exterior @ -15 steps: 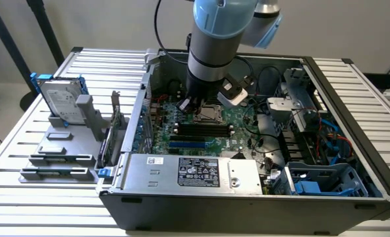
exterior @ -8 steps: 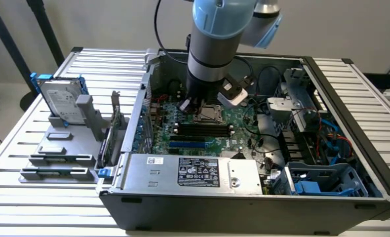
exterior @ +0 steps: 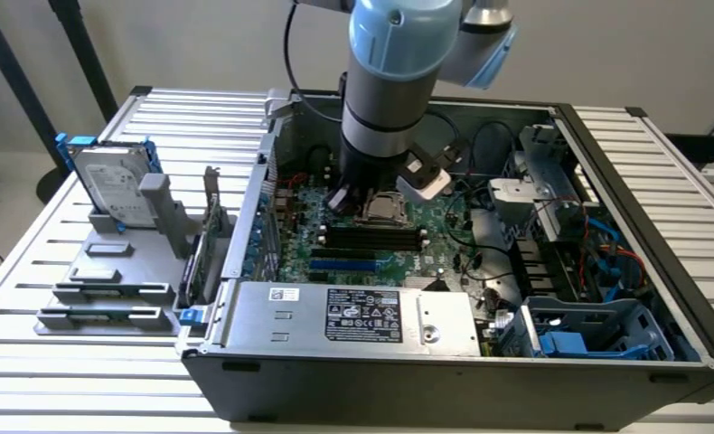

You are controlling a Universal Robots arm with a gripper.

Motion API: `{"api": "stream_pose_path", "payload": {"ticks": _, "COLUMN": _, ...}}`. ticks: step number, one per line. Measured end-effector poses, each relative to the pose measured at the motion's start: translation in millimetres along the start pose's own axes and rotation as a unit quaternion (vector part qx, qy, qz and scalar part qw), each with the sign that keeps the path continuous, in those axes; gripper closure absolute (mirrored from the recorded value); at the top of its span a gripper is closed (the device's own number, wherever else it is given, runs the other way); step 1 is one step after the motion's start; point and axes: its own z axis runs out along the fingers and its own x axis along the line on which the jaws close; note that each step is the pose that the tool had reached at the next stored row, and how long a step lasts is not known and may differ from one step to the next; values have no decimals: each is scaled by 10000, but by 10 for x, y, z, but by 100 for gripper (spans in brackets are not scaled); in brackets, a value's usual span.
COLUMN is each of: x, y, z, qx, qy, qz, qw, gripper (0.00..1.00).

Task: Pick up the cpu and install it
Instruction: 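Install the first cpu locking lever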

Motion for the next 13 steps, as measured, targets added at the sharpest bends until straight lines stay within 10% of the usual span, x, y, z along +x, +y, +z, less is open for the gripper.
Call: {"api": "stream_pose_path", "payload": {"ticks": 13, "x": -18, "y": -67, "z": 107, "qx": -7, "qy": -3, "qz": 0, "qw": 10000, "gripper": 89}}
